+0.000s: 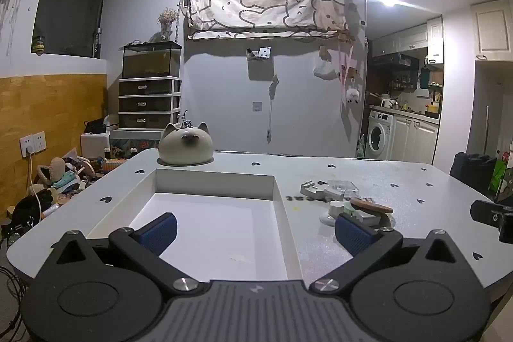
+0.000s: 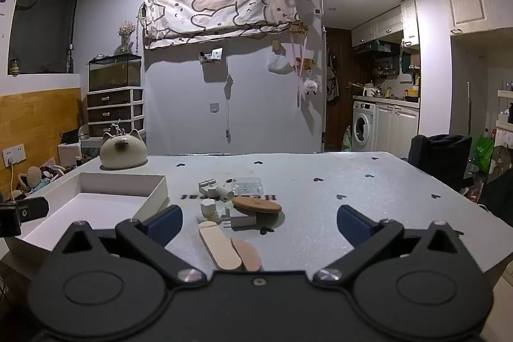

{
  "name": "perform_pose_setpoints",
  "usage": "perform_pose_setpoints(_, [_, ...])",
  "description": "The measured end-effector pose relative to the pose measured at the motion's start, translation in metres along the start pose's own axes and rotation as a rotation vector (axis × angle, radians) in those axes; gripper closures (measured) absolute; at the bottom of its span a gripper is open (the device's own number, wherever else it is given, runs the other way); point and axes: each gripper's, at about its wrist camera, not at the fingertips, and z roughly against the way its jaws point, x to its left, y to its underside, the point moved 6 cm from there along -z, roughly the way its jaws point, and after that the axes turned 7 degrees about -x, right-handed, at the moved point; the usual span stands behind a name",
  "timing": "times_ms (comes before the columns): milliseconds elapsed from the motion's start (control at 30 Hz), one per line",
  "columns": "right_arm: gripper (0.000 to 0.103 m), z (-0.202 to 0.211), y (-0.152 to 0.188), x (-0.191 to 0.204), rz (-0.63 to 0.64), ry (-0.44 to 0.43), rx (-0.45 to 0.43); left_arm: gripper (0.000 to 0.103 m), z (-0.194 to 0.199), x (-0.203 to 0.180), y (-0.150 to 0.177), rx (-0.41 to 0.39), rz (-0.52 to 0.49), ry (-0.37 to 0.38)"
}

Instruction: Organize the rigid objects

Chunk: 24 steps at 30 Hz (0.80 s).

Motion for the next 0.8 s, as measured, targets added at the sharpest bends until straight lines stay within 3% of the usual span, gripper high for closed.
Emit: perform_pose_setpoints(800, [0.0, -0.0007, 0.0004, 0.0027, 0.006, 0.002, 0.007, 0.0, -0.0004, -0.0001, 0.0, 0.001, -0.005, 0.0])
